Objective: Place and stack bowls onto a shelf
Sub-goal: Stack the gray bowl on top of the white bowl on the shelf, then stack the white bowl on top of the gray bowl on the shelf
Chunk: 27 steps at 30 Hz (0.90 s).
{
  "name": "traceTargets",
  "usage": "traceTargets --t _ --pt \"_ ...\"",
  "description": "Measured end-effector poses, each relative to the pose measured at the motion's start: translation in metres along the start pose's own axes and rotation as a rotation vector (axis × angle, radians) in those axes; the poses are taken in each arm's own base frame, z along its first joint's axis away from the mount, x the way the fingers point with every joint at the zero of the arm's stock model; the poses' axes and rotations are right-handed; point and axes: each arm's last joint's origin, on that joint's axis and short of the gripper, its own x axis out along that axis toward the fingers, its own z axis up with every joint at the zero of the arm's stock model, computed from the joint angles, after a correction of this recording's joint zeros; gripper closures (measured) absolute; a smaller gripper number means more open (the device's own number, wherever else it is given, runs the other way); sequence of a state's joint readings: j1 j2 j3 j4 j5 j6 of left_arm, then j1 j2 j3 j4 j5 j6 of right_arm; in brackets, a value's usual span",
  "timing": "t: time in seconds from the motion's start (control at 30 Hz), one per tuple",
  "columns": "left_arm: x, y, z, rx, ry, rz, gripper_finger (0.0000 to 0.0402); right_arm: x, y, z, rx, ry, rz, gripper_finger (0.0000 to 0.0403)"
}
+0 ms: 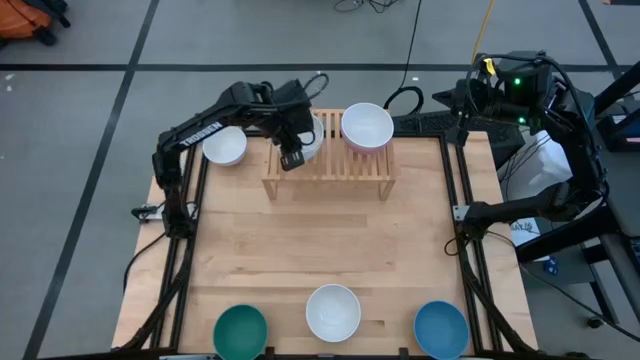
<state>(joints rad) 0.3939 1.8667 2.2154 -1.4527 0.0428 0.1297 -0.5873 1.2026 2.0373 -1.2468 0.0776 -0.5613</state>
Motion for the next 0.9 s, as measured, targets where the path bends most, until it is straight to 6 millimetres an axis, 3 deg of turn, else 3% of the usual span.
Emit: traceTargets --t 0.4,0.57,0.73,0.9 --pt "-0.089 -0.013 -0.021 0.03 -0.332 0.057 0.0339 0.0 0.0 -0.001 -0.003 0.009 0.0 0.0402" --pt "-0.121 -0.022 -0.033 -0.011 -0.46 0.04 0.0339 0.0 0.0 0.0 -0.004 0.003 -0.003 0.0381" --pt "-0.135 -0.027 -0.041 -0.09 -0.504 0.008 0.0339 0.0 -0.001 0.002 -0.009 -0.019 -0.016 0.0338" --pt "-0.137 -0.031 -0.042 -0.082 -0.511 -0.014 0.0339 0.0 -0.003 0.004 -0.006 -0.04 -0.03 0.0293"
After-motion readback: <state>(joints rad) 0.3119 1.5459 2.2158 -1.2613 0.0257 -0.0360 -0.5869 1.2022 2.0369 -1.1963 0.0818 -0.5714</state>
